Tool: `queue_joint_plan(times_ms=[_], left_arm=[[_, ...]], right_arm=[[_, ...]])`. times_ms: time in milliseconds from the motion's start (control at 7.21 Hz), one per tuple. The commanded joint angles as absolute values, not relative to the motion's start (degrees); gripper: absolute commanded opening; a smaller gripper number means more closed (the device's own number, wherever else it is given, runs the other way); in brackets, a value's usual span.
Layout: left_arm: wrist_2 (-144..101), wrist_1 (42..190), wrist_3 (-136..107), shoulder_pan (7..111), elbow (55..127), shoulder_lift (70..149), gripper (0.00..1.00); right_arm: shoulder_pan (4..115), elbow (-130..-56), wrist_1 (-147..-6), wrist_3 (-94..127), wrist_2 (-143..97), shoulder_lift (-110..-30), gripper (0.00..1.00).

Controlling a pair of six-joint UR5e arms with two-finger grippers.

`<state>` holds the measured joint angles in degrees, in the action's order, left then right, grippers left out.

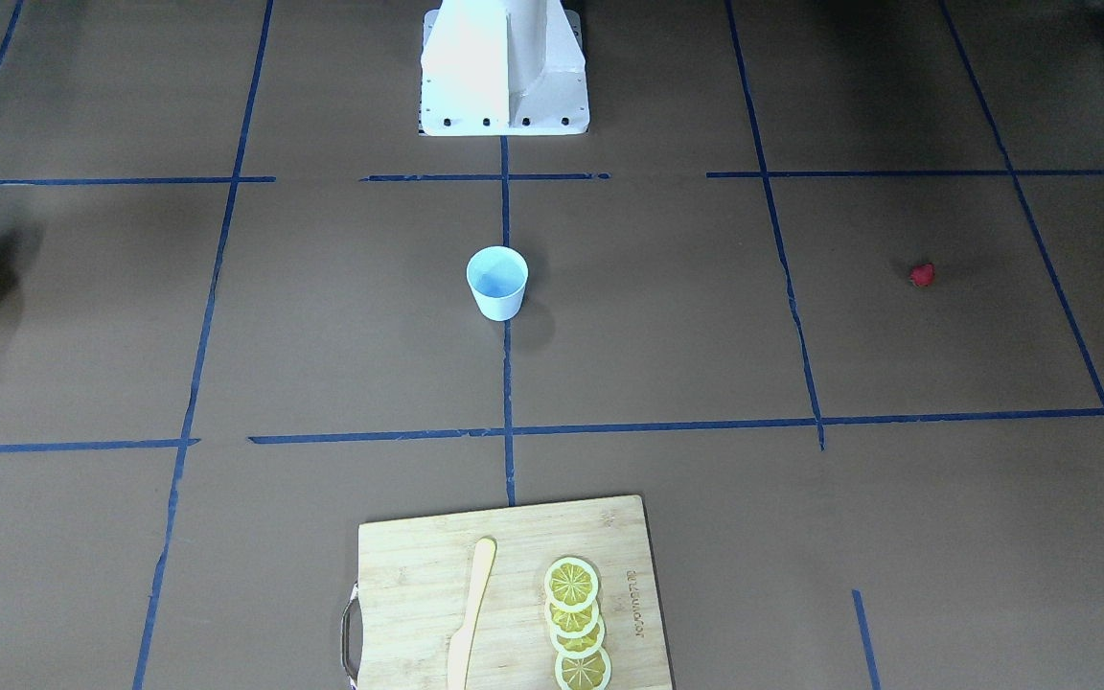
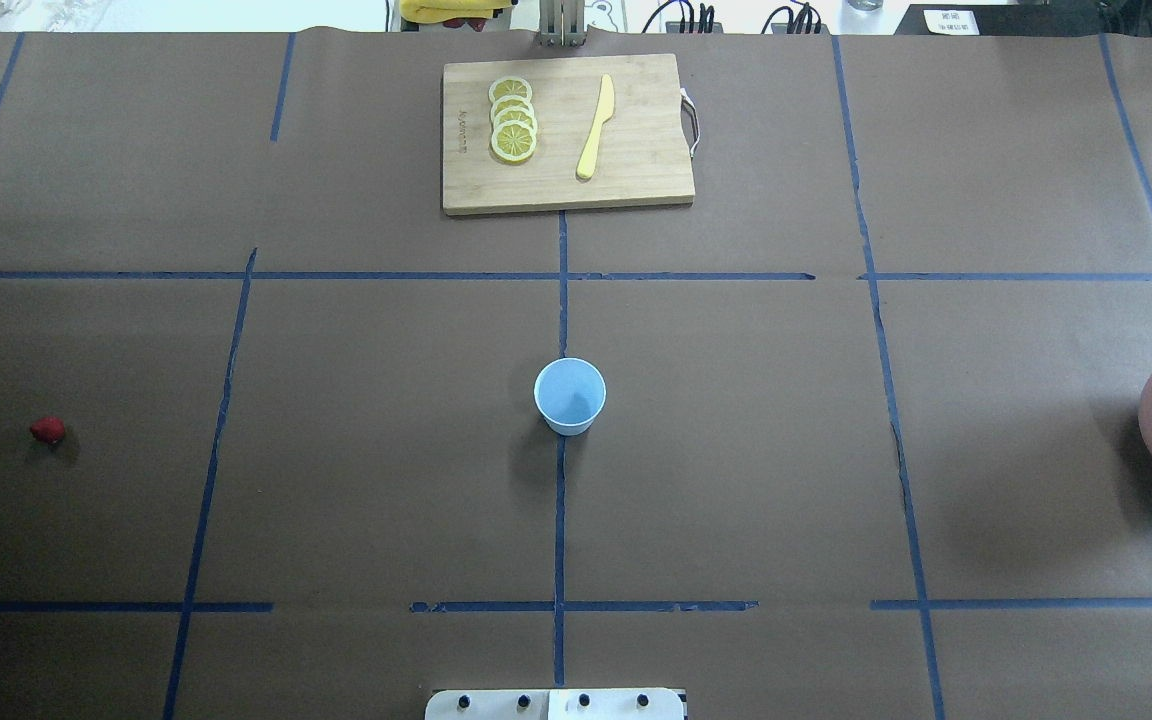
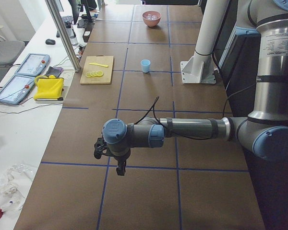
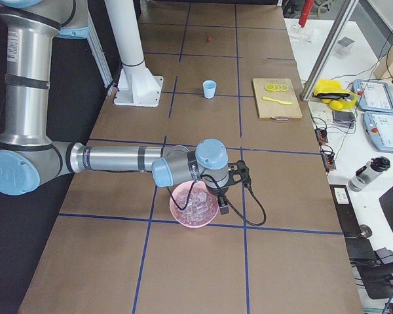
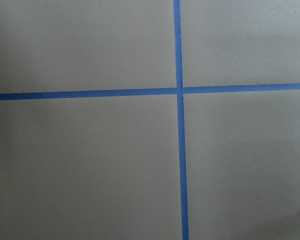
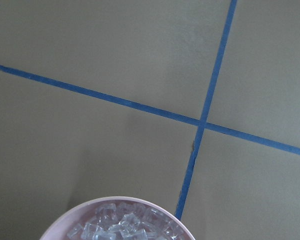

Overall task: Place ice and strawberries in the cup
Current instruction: 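Grasp an ice cube from the pink bowl with the right gripper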

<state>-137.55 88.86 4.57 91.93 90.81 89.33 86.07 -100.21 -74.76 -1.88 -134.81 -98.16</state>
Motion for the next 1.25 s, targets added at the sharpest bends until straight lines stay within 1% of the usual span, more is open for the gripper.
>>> queue_joint_plan(times_ms=[0,139,555,694,832,971,1110], left_arm=[[-137.5,88.9,4.6,91.9,90.8,89.2,1.0],[-137.5,88.9,4.6,91.9,90.8,89.3,1.0],[-137.5,88.9,4.6,91.9,90.8,89.3,1.0],[-137.5,88.9,4.6,91.9,90.8,89.3,1.0],[-137.5,88.9,4.6,91.9,90.8,89.3,1.0],[-137.5,88.9,4.6,91.9,90.9,89.3,1.0],[-137.5,88.9,4.6,91.9,90.8,89.3,1.0]], right_arm=[[82.3,-102.2,-73.8,-2.1,-132.5,-99.0,0.98],[80.5,-103.5,-73.8,-2.0,-132.6,-99.7,0.98],[76.2,-103.4,-73.9,-1.3,-132.9,-100.8,0.81],[75.7,-103.4,-73.9,-1.8,-132.7,-101.3,0.74],[74.5,-103.4,-73.9,-1.9,-132.3,-101.6,0.65],[71.7,-103.4,-73.9,-1.9,-129.1,-101.5,0.6],[69.8,-103.4,-73.9,-1.9,-126.5,-101.5,0.6]])
